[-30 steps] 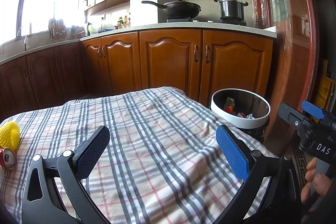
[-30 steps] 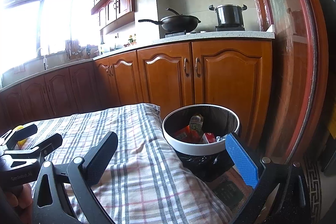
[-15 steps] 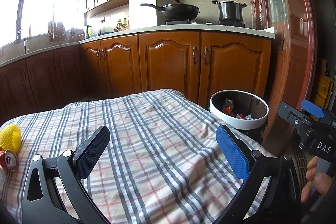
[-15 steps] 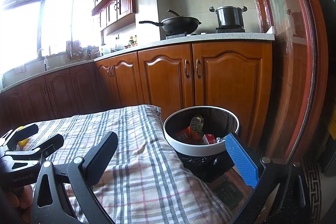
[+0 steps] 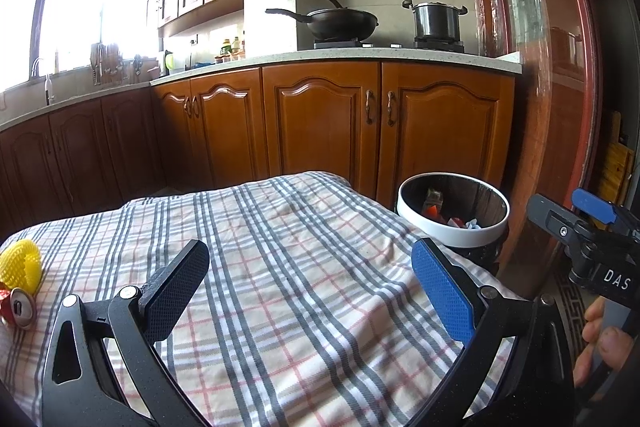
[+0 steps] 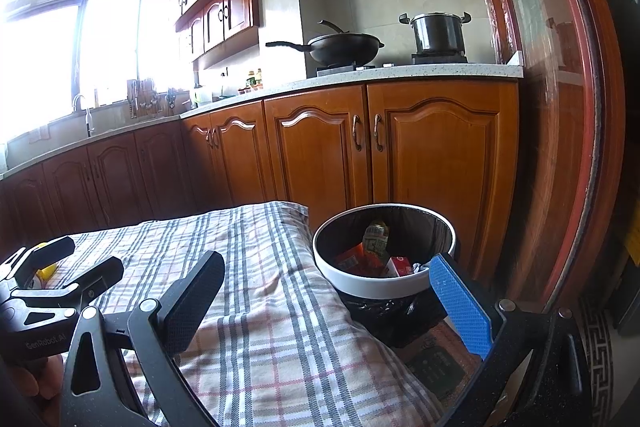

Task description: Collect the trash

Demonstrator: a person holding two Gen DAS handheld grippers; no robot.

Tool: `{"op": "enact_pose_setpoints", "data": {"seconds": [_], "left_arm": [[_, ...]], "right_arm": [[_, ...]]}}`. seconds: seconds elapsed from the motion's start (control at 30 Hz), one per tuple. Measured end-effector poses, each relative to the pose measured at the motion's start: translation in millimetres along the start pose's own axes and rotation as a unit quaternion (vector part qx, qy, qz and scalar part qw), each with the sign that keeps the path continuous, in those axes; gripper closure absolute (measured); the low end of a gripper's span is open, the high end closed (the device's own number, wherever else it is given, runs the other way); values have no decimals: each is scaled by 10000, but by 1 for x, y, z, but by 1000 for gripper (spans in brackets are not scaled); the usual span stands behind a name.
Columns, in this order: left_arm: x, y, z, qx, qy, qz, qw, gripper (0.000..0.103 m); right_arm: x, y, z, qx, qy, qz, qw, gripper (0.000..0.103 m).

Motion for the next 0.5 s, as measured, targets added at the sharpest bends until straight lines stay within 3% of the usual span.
{"op": "enact_pose_setpoints", "data": {"seconds": [0.5], "left_arm": [[-1, 2, -1, -25, 39, 31, 10000, 0]], "right_arm": [[2, 2, -2, 47, 51, -6, 10000, 0]]}}
Point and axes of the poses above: each gripper's, at about its wrist camera, not at the fingertips, and z roughly against the way its jaws point, y to its left, x to its top, the point moved 6 cm from there along -z, roughly the way its jaws point, and after that the axes turned 6 degrees about -x, right-handed, at the moved point
